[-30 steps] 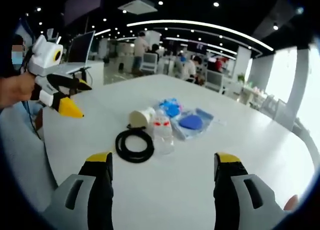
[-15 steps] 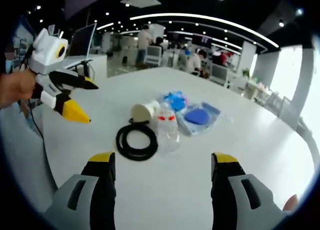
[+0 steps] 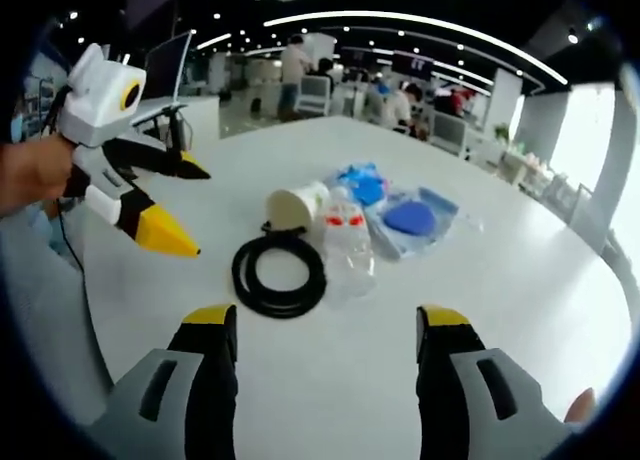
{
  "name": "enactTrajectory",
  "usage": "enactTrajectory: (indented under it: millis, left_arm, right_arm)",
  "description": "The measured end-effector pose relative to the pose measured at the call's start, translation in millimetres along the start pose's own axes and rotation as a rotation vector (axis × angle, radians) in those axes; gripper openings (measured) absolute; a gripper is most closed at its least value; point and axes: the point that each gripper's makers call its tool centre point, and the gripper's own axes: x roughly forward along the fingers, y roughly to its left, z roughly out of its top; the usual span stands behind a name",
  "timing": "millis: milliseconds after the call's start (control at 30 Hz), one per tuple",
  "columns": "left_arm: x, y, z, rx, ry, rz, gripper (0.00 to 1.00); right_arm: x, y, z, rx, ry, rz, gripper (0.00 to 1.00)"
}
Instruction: Arrange the tabletop items into an orderly group along one side of the table until the central work area is clear of visible clutter.
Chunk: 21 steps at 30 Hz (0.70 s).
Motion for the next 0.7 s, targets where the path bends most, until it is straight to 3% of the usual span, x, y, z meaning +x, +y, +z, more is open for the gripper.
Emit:
enactTrajectory:
  millis: [700]
  left_arm:
    - [36, 7.4, -23.3, -0.021, 0.088, -0.001, 0.75]
  right_arm:
    - [38, 5, -23.6, 0.049, 0.085, 0.040, 0.68]
